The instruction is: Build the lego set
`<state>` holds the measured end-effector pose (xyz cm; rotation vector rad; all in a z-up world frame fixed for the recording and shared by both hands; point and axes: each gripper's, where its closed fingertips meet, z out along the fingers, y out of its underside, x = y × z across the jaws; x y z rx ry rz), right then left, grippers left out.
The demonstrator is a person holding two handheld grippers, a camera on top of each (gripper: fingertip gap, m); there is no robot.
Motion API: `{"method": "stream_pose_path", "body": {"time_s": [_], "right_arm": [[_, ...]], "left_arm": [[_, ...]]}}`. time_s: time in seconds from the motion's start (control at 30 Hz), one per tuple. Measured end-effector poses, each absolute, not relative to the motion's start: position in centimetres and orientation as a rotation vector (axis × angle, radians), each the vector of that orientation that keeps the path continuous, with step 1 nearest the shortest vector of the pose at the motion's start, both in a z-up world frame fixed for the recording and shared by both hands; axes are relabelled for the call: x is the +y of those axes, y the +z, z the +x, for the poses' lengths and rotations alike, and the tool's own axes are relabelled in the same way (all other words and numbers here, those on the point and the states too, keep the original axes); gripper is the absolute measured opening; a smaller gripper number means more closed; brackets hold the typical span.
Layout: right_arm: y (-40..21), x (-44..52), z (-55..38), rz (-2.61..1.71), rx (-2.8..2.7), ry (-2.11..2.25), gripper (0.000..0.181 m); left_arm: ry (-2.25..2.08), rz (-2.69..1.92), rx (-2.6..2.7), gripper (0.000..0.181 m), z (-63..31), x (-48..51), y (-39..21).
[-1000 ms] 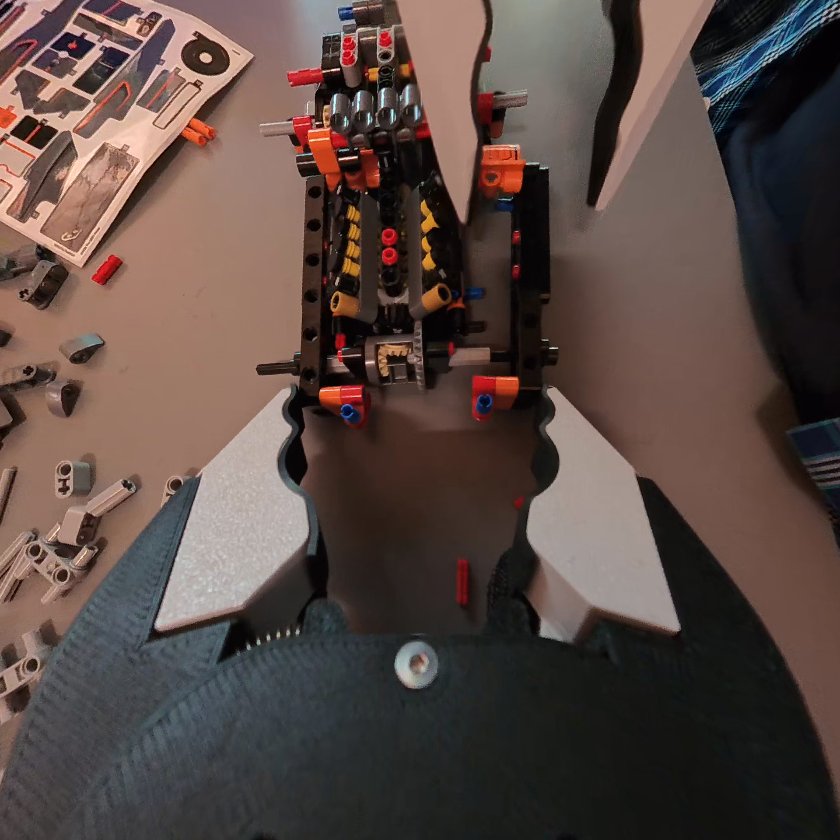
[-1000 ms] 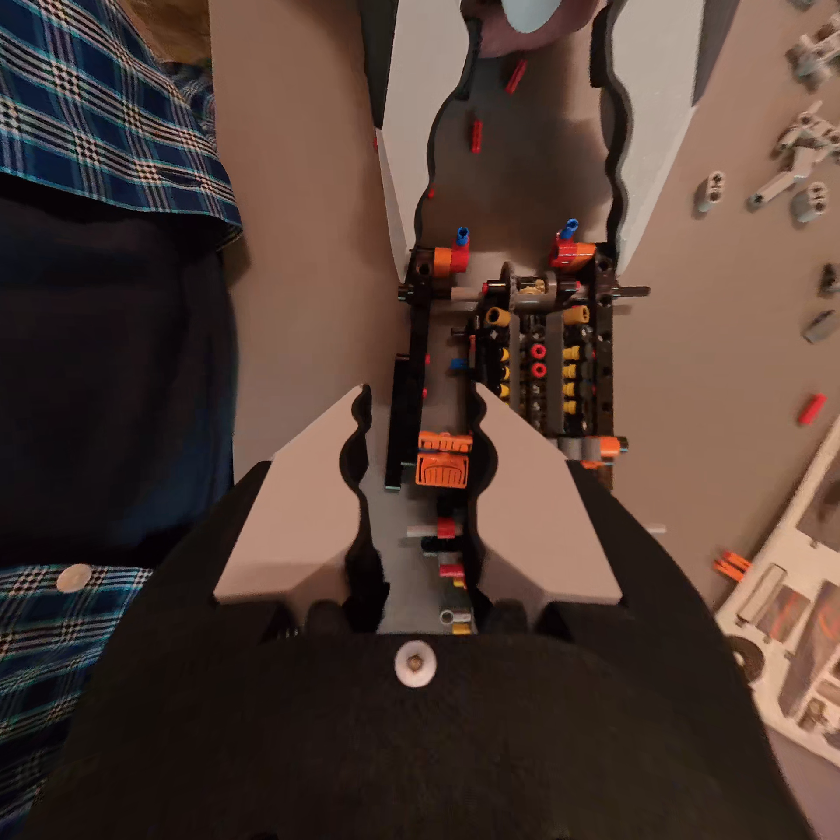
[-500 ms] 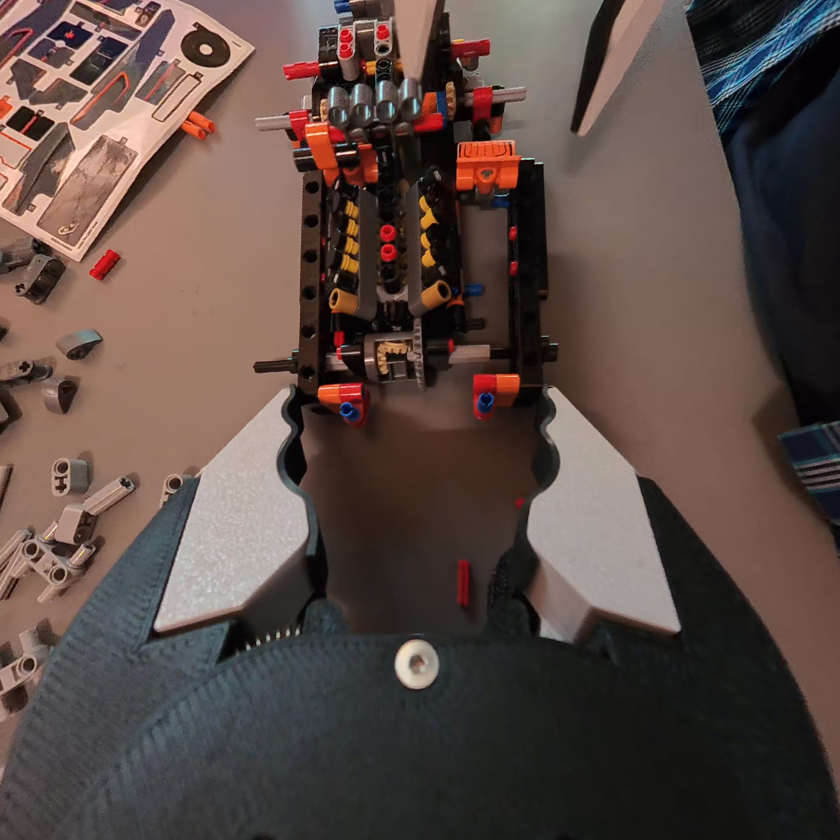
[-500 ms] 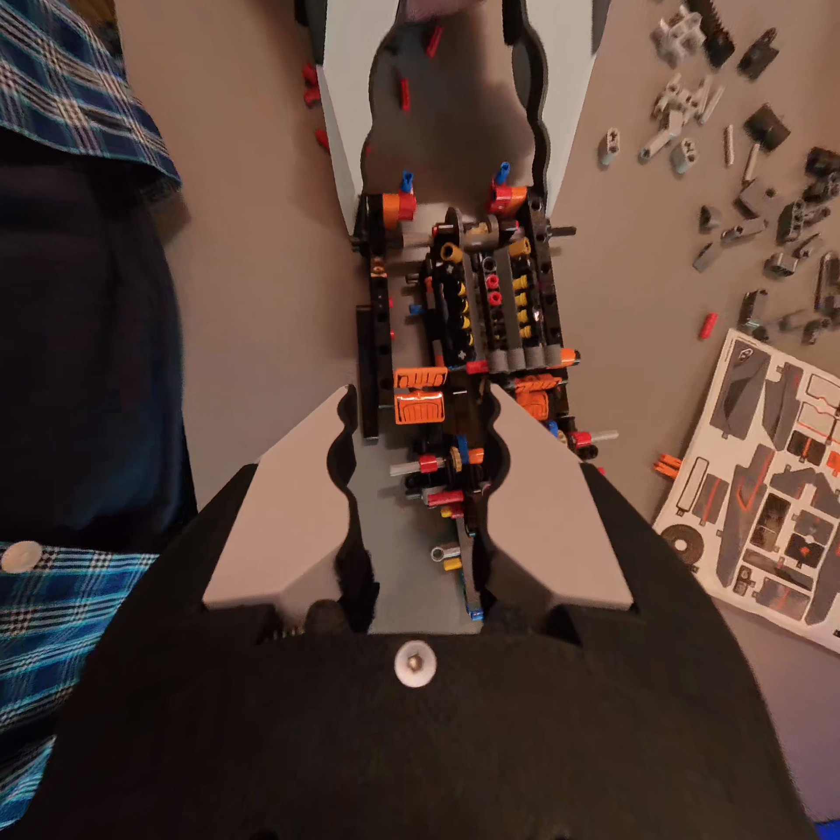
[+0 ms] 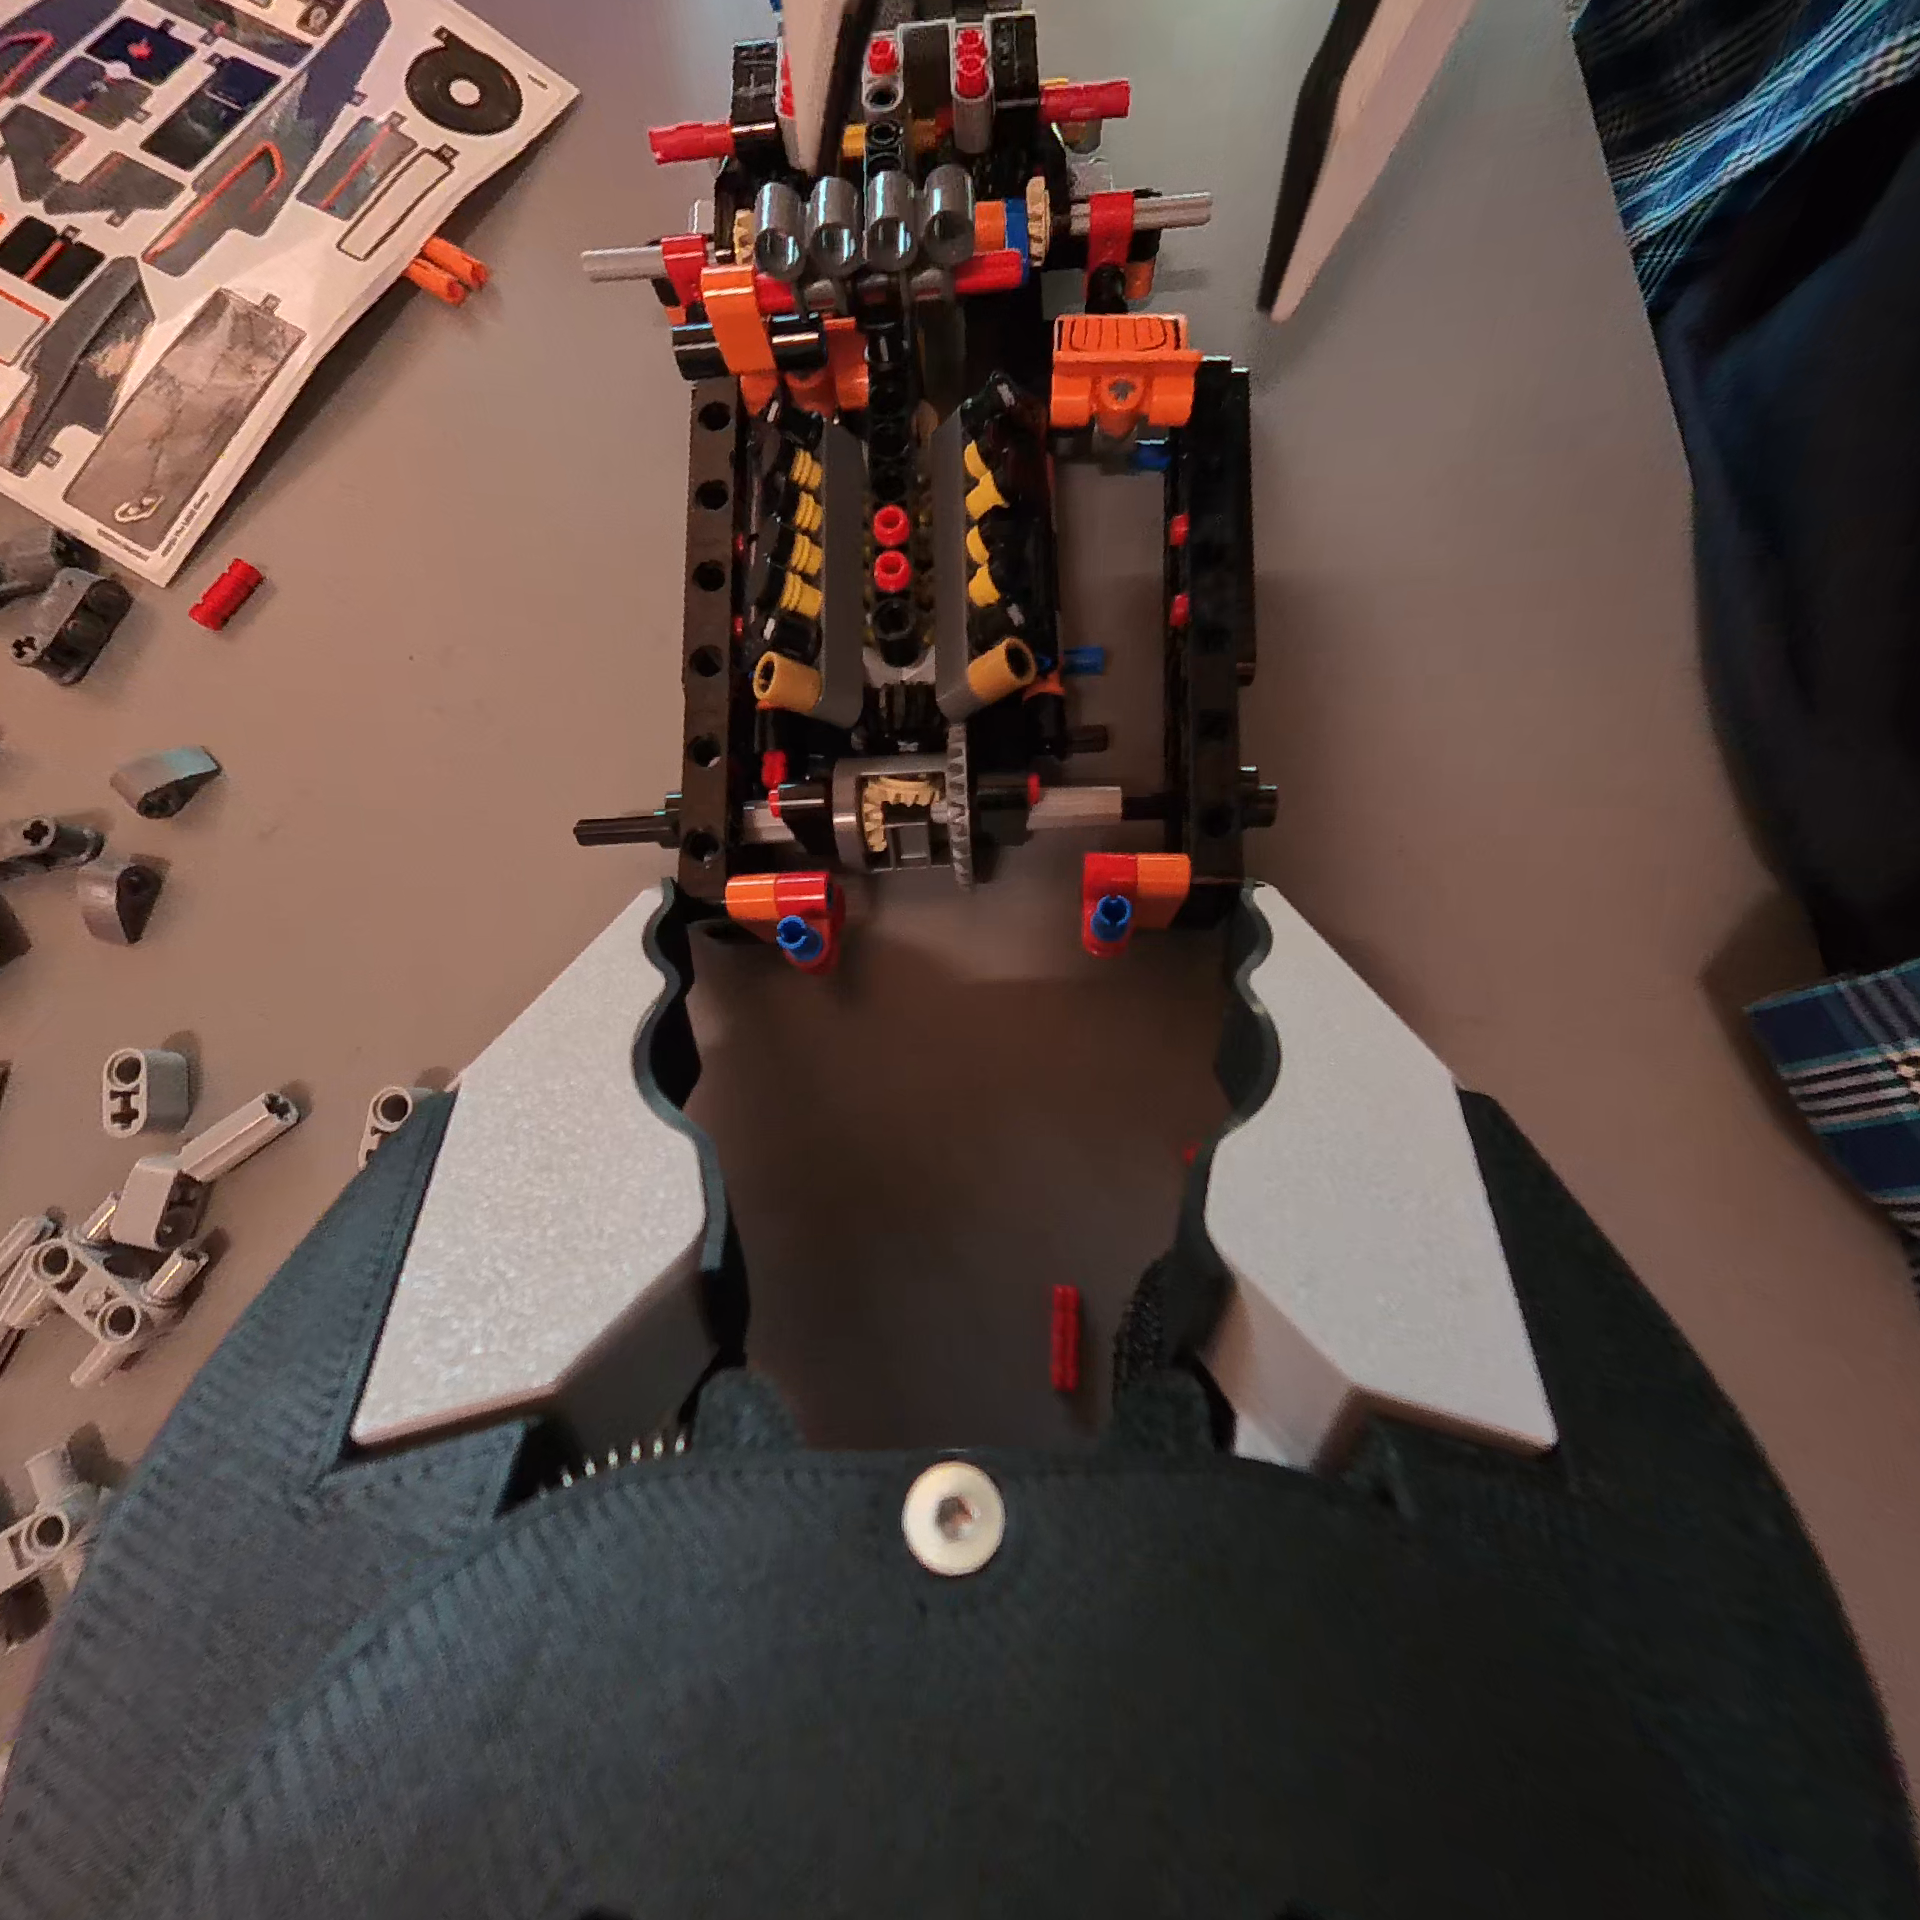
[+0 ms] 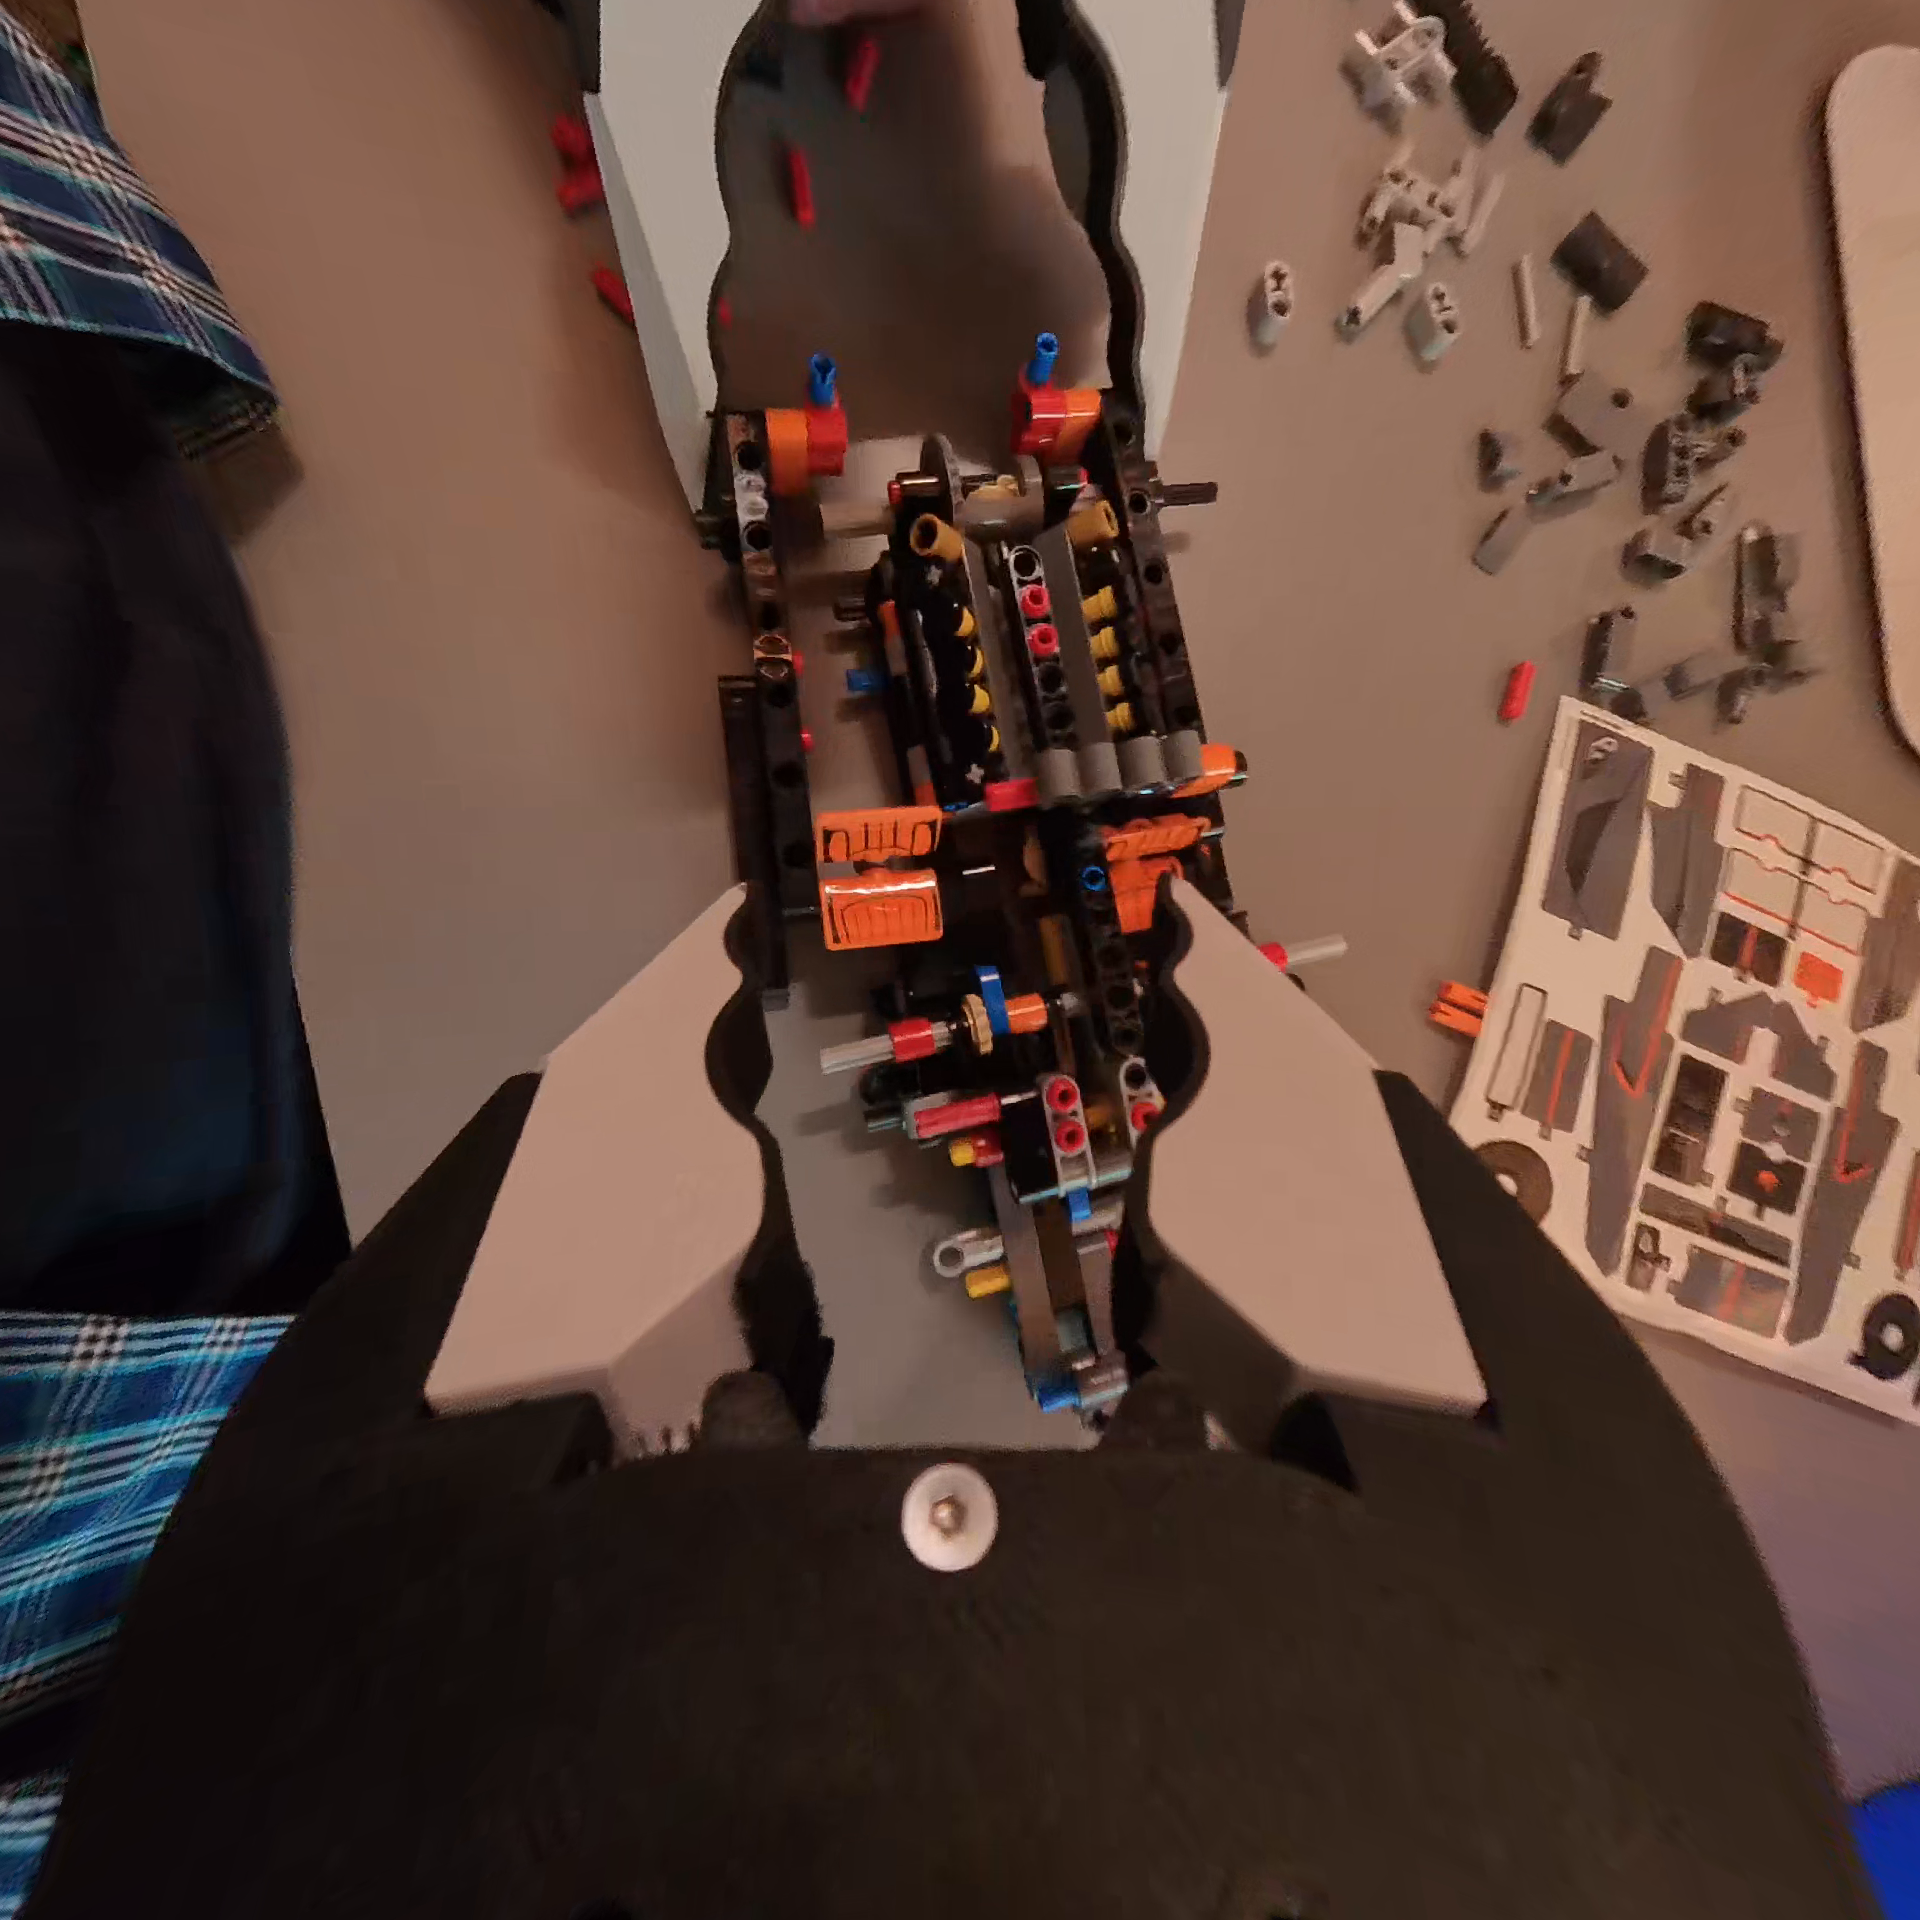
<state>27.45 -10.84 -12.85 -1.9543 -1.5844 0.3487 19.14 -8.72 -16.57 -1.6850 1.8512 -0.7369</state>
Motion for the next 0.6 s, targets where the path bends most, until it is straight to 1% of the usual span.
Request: {"method": "stream_pose_path", "body": {"time_s": [0.17, 0.27, 0.33, 0.4, 0.43, 0.47, 0.6], "right_arm": [[-14.9, -10.7, 27.4, -1.994, -1.644, 0.349, 0.066], [-14.9, -10.5, 27.5, -1.968, -1.667, 0.342, 0.062], [-14.8, -10.4, 27.5, -1.956, -1.675, 0.344, 0.056], [-14.8, -10.3, 27.5, -1.951, -1.675, 0.360, 0.056], [-14.8, -10.2, 27.5, -1.954, -1.671, 0.364, 0.055], [-14.8, -10.2, 27.5, -1.950, -1.673, 0.363, 0.055], [-15.0, -10.2, 27.5, -1.953, -1.674, 0.371, 0.056]], "left_arm": [[-0.735, -1.688, 1.849, 0.102, 19.2, -8.7, -16.6], [-0.735, -1.690, 1.849, 0.103, 19.2, -8.7, -16.6], [-0.735, -1.693, 1.846, 0.104, 19.2, -8.7, -16.6], [-0.735, -1.695, 1.842, 0.102, 19.3, -8.6, -16.6], [-0.736, -1.697, 1.835, 0.096, 19.2, -8.5, -16.5], [-0.739, -1.700, 1.831, 0.094, 19.2, -8.5, -16.5], [-0.736, -1.700, 1.830, 0.093, 19.2, -8.5, -16.5]]}}
